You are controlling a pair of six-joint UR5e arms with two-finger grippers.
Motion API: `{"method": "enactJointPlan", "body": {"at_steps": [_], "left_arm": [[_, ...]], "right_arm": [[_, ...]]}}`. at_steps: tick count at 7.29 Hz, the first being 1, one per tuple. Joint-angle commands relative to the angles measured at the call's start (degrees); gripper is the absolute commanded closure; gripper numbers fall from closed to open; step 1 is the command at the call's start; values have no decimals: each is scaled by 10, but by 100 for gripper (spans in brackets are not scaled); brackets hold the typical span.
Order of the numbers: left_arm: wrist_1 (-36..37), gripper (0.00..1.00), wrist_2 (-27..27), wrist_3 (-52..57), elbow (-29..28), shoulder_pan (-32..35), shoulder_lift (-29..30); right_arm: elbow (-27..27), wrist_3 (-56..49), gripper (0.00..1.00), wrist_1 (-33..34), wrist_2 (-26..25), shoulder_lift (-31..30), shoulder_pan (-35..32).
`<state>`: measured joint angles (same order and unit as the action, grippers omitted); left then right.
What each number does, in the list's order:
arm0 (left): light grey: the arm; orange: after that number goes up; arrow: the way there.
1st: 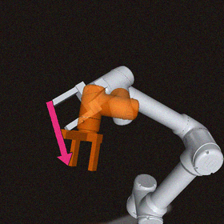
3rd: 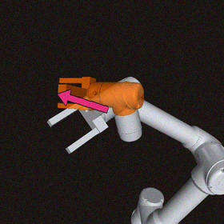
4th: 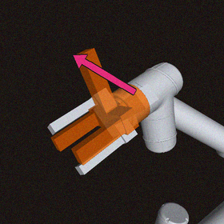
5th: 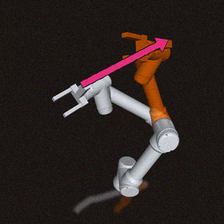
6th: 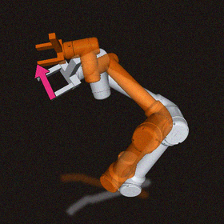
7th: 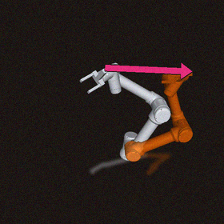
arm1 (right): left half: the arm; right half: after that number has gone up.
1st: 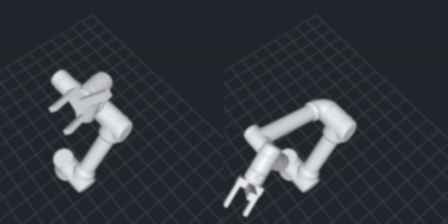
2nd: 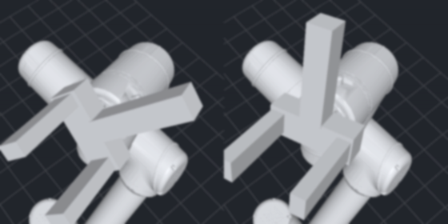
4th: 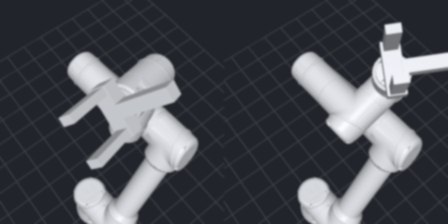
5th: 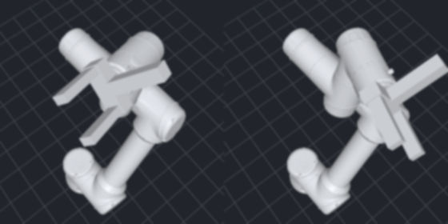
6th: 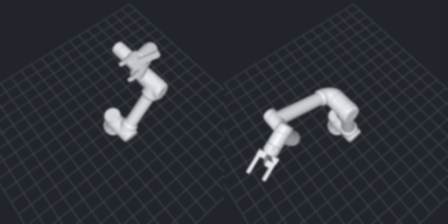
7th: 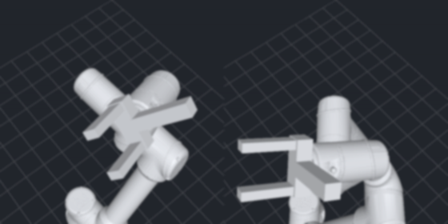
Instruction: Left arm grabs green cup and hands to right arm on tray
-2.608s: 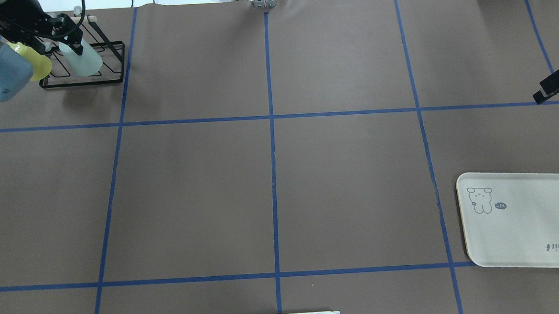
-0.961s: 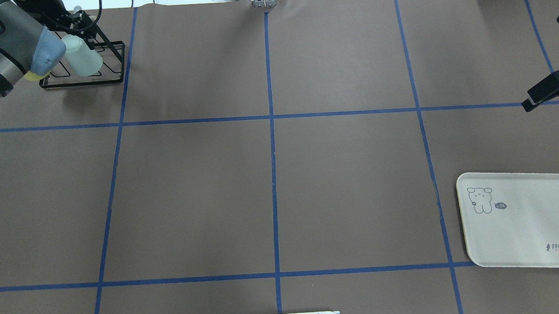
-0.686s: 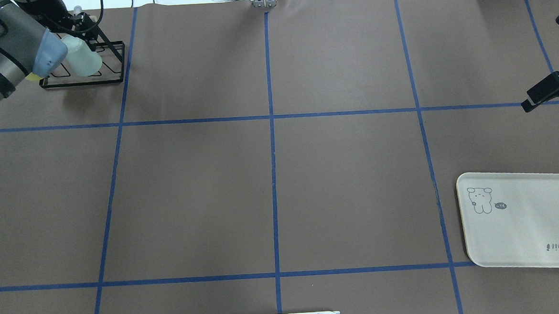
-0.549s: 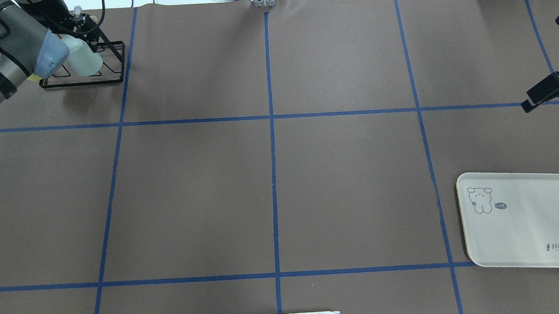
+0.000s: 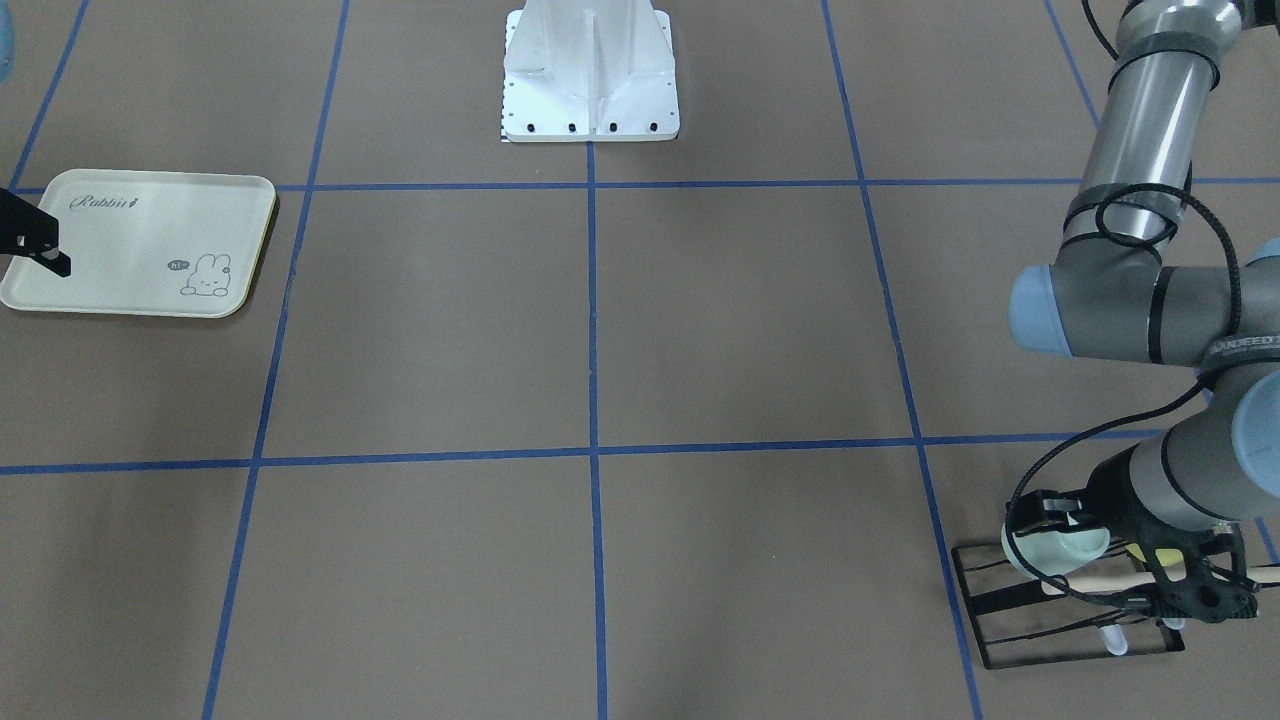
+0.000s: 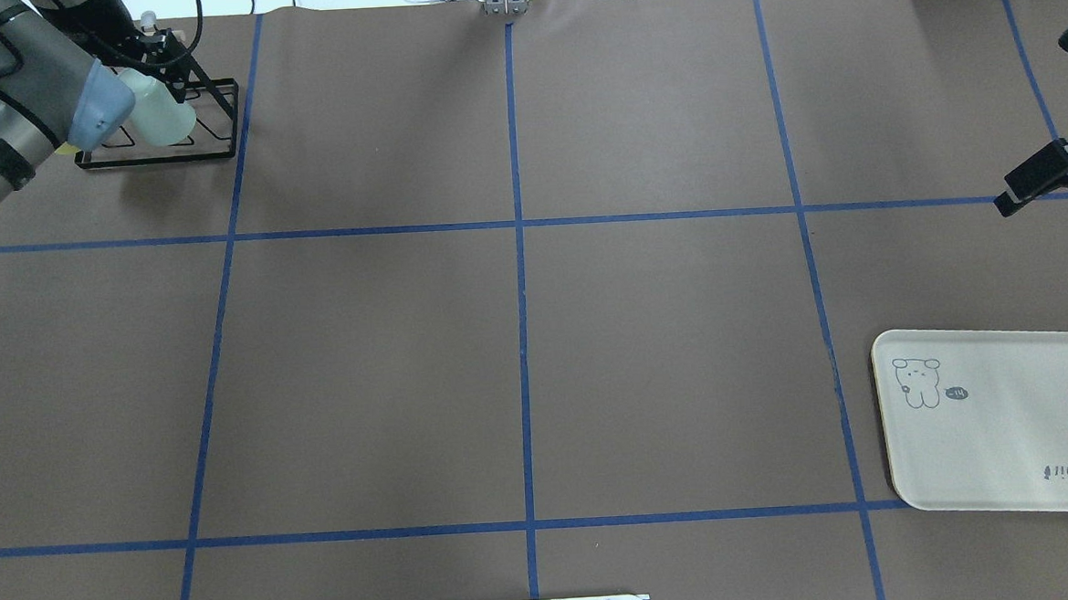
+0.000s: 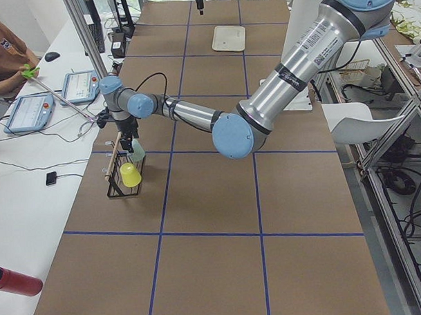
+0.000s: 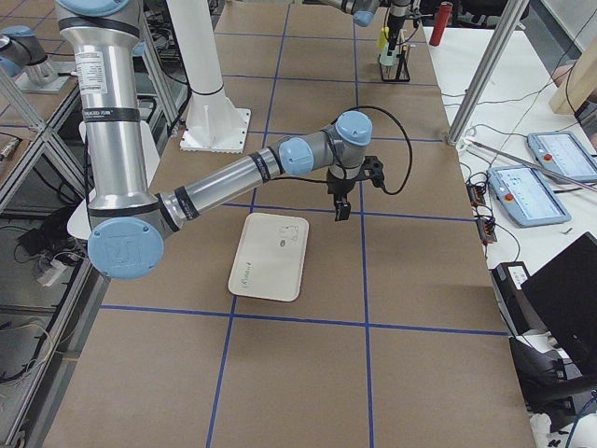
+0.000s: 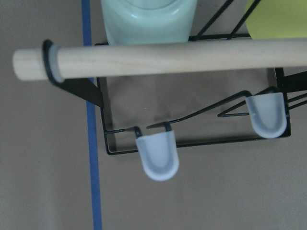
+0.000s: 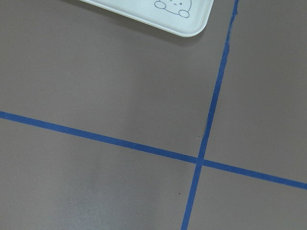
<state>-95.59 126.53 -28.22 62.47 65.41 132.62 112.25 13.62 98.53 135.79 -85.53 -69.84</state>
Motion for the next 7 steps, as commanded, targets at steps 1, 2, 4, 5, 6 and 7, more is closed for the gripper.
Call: {"method": "enactJointPlan", "body": {"at_steps": [1, 2, 4, 5, 6, 7], "left_arm": [[2, 83, 0, 0, -1, 1, 1], [13, 100, 2, -2, 12, 18, 2], [75, 100, 2, 4, 81, 46, -4], [120, 100, 2, 4, 130, 47, -11], [145, 100, 0, 4, 201, 47, -48], [172, 100, 2, 4, 277, 46, -87]], "right_arm": [[0, 0, 0, 0, 0, 0, 0], [1, 0, 0, 0, 0, 0, 0], [3, 0, 0, 0, 0, 0, 0], [5, 0, 0, 0, 1, 0, 0], [6, 0, 0, 0, 0, 0, 0], [5, 0, 0, 0, 0, 4, 0]]}}
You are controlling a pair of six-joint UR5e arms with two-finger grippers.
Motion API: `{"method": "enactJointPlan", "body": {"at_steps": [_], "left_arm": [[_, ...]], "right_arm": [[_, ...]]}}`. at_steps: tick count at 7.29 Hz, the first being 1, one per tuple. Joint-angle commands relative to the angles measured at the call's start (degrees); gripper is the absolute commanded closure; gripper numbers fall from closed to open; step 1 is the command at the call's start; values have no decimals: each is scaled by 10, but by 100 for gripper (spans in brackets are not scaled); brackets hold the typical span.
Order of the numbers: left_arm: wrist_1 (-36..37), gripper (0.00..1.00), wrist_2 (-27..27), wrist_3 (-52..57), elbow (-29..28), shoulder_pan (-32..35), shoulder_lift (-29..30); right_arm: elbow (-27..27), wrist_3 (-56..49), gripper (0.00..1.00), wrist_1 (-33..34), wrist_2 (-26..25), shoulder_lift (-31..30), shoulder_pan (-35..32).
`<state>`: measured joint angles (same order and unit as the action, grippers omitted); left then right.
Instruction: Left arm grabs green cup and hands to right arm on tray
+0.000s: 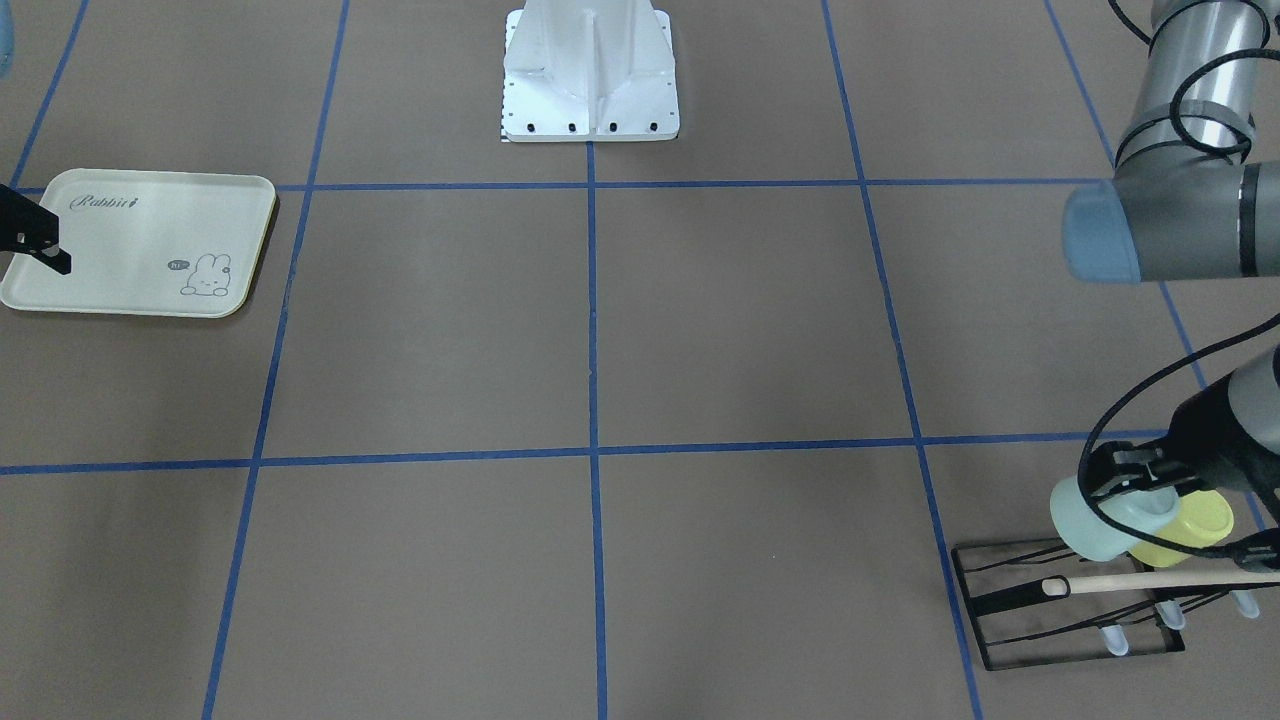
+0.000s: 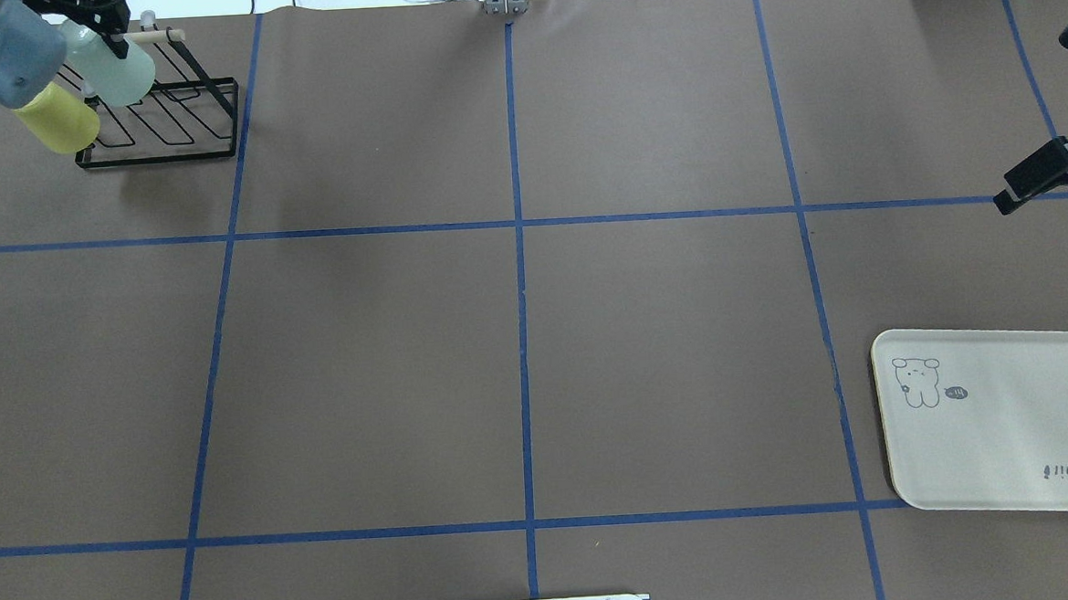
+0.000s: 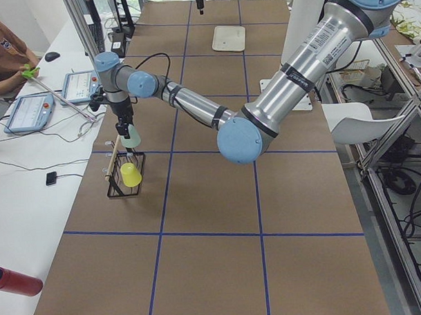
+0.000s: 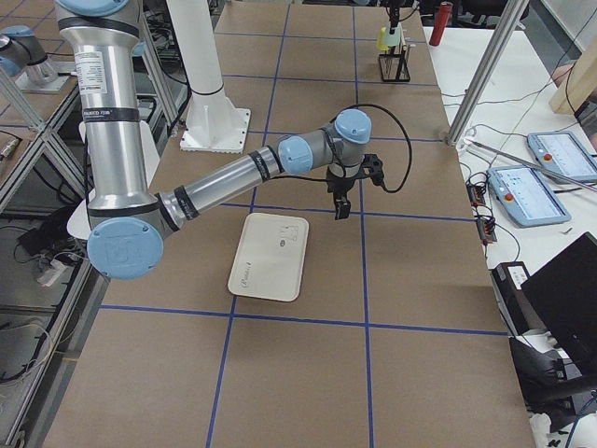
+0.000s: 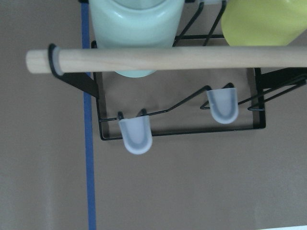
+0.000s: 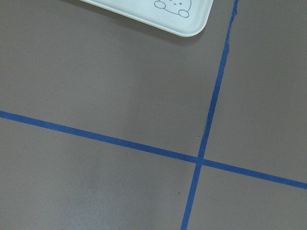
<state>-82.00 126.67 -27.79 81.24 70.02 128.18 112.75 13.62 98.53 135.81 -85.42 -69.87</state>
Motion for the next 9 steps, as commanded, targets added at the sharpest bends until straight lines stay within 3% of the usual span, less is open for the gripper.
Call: {"method": "enactJointPlan", "body": {"at_steps": [1, 2, 5, 6, 7, 9], "left_arm": [[106, 100, 1, -6, 141, -4, -39], [142, 100, 7, -9, 166, -6, -19], [132, 100, 24, -182, 169, -98, 53], [87, 100, 24, -253, 173, -125, 62], [-10, 100, 24, -395, 172, -159, 62], [-221, 100, 29, -619, 163, -186, 58]], "right_arm": [[-2, 0, 0, -1, 0, 7, 0], [-4, 4, 0, -28, 0, 6, -1], [-44, 110, 0, -169, -16, 16, 53], [-45, 213, 0, -230, -61, 27, 101], [-46, 321, 0, -294, -95, 40, 150], [-54, 511, 0, -433, -93, 57, 167]]}}
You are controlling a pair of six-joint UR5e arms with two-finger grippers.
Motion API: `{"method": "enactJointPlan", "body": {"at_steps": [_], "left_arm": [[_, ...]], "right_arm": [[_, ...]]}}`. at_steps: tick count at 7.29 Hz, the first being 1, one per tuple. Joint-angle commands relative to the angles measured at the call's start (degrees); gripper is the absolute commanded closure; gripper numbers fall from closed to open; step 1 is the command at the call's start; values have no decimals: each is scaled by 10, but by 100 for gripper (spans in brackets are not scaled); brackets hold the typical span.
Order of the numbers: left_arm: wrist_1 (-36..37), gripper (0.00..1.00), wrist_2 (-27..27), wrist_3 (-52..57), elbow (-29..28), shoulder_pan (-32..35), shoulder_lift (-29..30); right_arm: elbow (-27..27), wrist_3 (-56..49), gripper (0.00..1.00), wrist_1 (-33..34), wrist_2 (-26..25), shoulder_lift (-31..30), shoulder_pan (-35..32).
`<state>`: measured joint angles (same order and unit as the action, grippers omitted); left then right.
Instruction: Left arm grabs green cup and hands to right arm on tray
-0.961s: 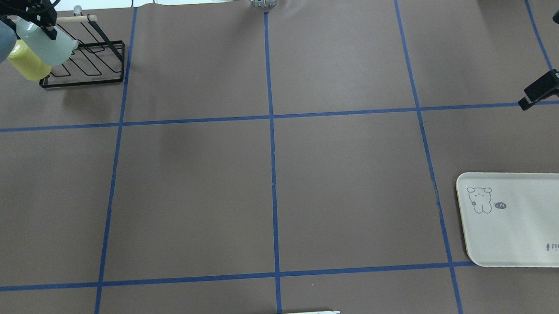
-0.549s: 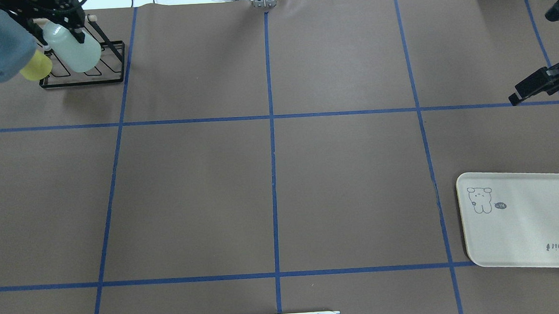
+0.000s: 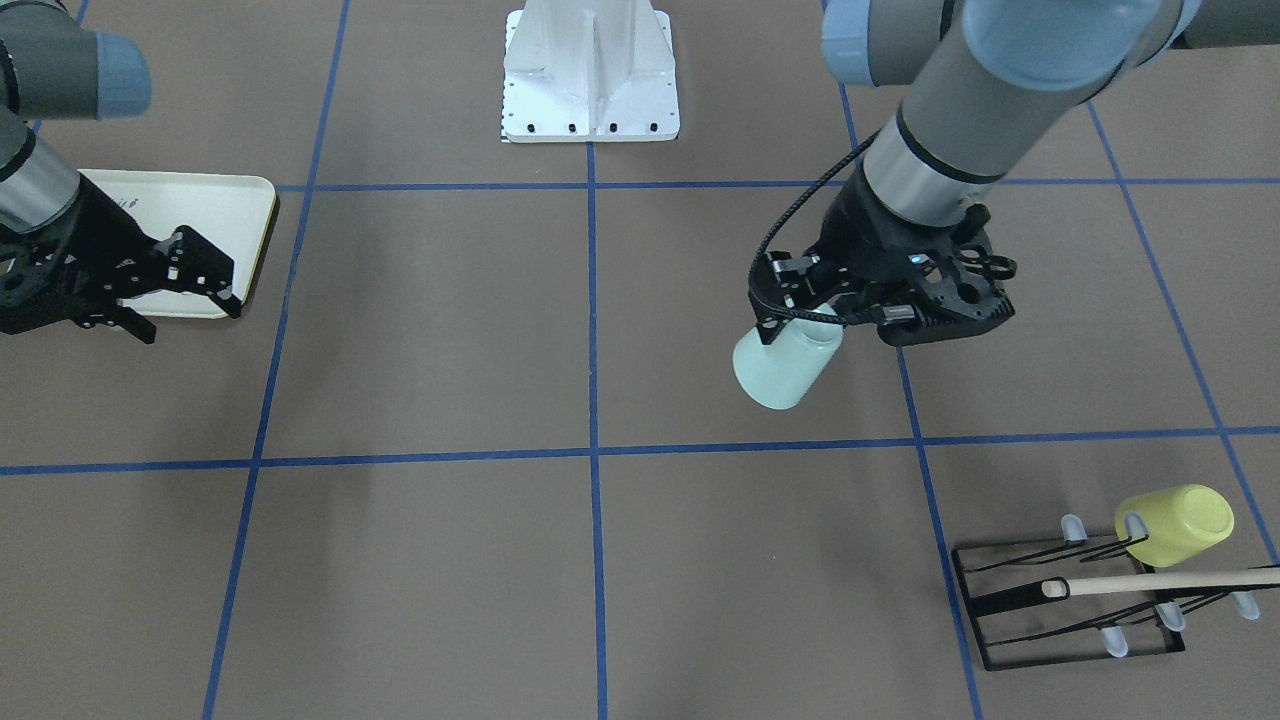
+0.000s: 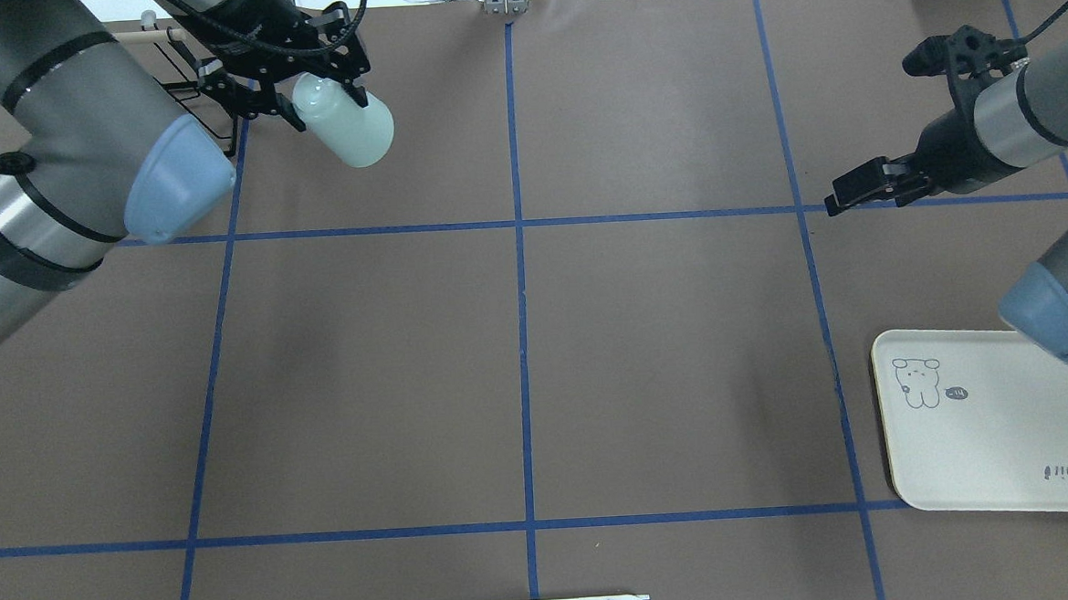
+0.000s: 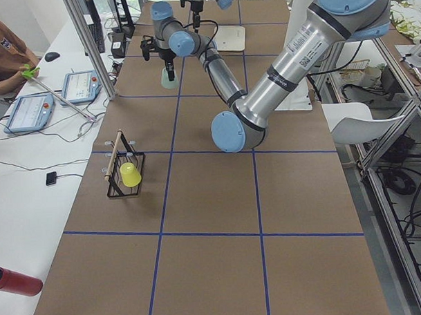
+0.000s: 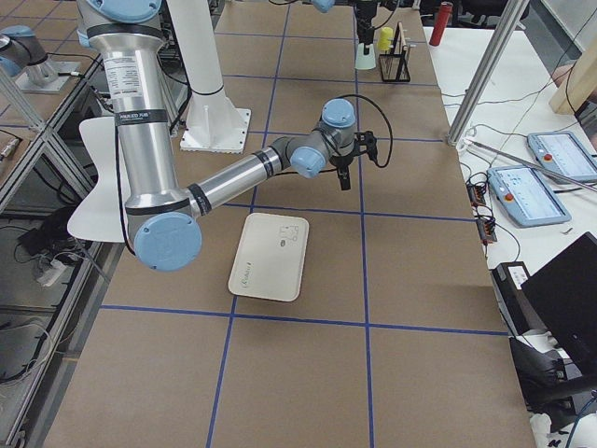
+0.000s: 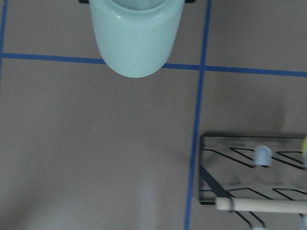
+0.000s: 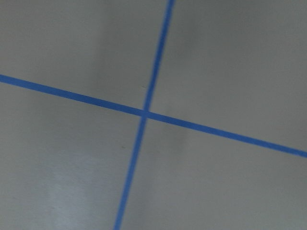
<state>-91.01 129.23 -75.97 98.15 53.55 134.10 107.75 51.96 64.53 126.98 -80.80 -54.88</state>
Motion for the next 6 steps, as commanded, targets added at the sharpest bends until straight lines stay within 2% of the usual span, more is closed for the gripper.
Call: {"method": "enactJointPlan", "body": {"at_steps": [1, 3, 4, 5, 6], "left_arm": [[-238, 100, 29, -223, -22, -40, -5], [-407, 100, 58, -378, -43, -42, -9], [-475, 100, 65, -434, -45, -47, -23], [-560, 100, 68, -501, -47, -55, -39], [-655, 100, 68, -579, -51, -60, -53]], "right_arm": [[-6, 251, 0, -192, -3, 12, 29], [-65, 495, 1, -391, -9, 62, 54], [-98, 549, 1, -497, -20, 77, 64], [-111, 573, 2, -575, -54, 81, 88], [-111, 651, 2, -638, -104, 84, 109]]}}
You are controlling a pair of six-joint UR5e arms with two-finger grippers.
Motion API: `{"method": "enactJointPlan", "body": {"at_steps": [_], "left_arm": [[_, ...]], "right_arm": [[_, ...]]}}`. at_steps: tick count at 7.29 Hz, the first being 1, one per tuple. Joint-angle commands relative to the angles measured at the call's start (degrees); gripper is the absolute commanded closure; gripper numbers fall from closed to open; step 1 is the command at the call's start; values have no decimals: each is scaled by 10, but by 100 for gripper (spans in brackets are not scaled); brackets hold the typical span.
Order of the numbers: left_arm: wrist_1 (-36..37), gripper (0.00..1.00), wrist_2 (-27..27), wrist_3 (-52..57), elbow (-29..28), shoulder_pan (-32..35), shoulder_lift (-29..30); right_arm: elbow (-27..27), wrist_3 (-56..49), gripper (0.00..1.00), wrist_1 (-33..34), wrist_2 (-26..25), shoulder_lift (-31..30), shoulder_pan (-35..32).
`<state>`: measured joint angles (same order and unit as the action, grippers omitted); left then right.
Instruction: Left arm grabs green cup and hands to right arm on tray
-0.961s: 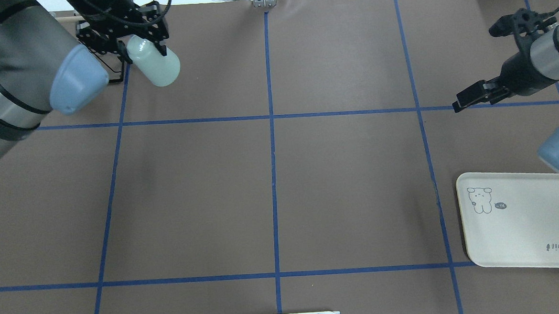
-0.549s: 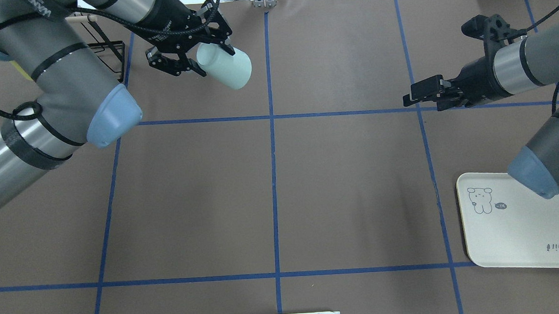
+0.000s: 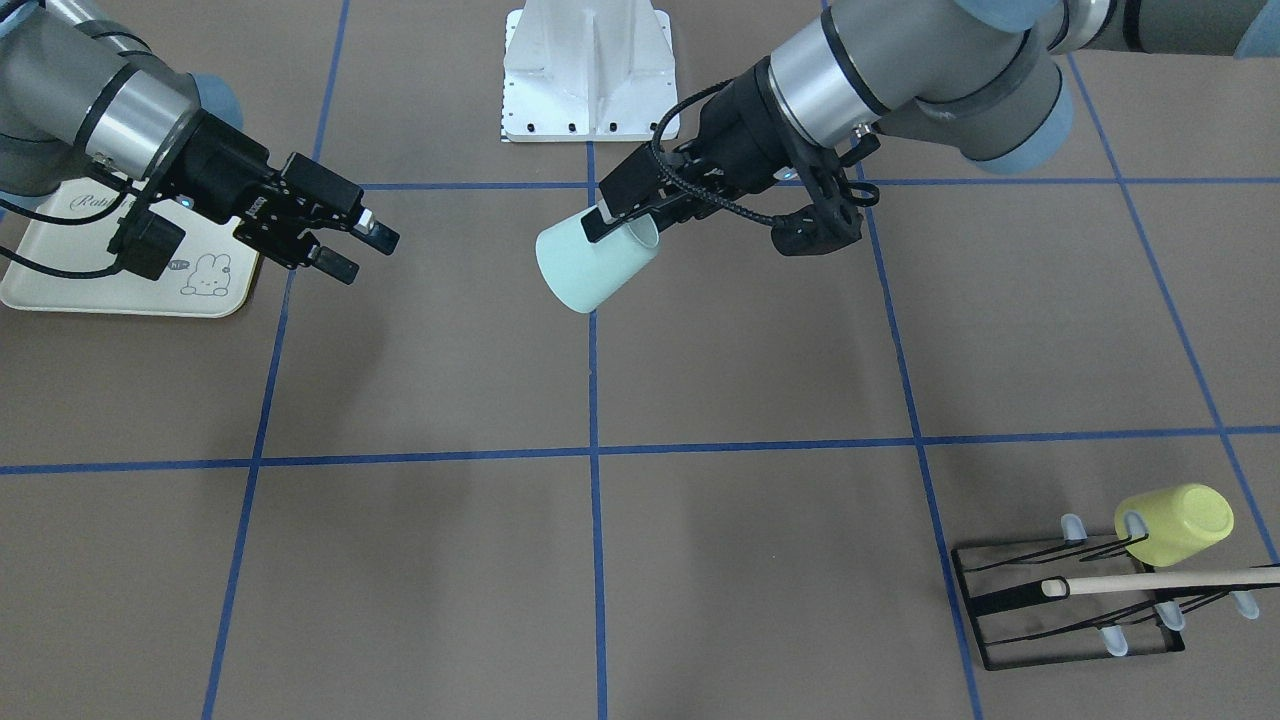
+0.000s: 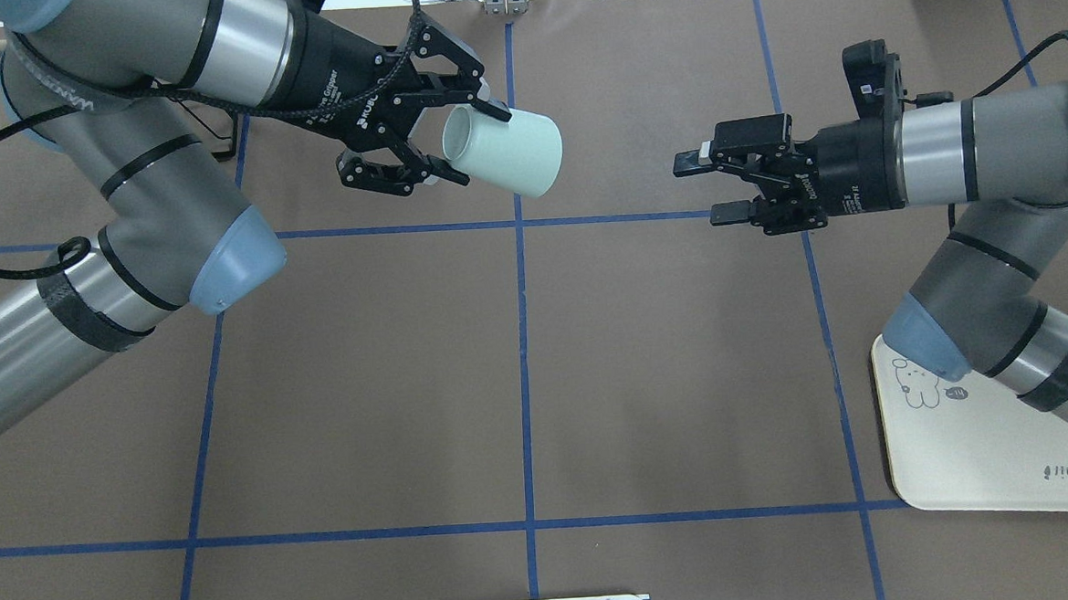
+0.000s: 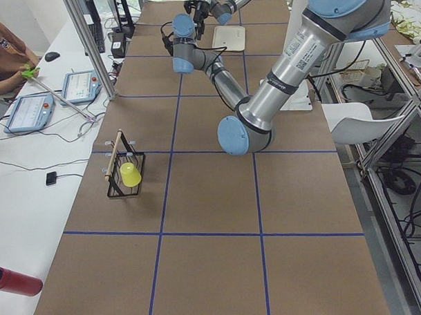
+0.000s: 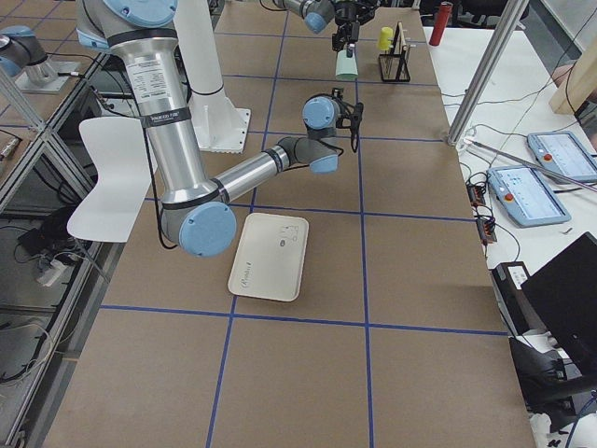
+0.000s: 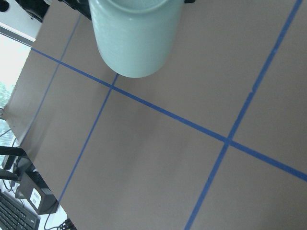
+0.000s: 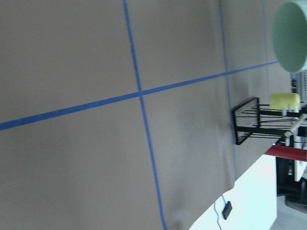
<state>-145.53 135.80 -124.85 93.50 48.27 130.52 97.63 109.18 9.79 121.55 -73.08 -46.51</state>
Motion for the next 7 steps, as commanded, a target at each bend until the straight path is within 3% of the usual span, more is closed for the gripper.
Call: {"method": "enactJointPlan", "body": {"at_steps": [1, 3, 4, 7], "left_arm": [[-204, 100, 0, -156, -6, -18, -32], [-328, 100, -2, -261, -7, -19, -42], [-361, 100, -4, -287, -7, -19, -44], [-363, 100, -19, -288, -13, -26, -44]], "right_arm": [[-16, 147, 4, -171, -102, 7, 55], [-24, 183, 6, -287, -212, 7, 132], [-24, 204, 6, -321, -234, 7, 149], [-21, 227, 9, -368, -243, 11, 152]]}}
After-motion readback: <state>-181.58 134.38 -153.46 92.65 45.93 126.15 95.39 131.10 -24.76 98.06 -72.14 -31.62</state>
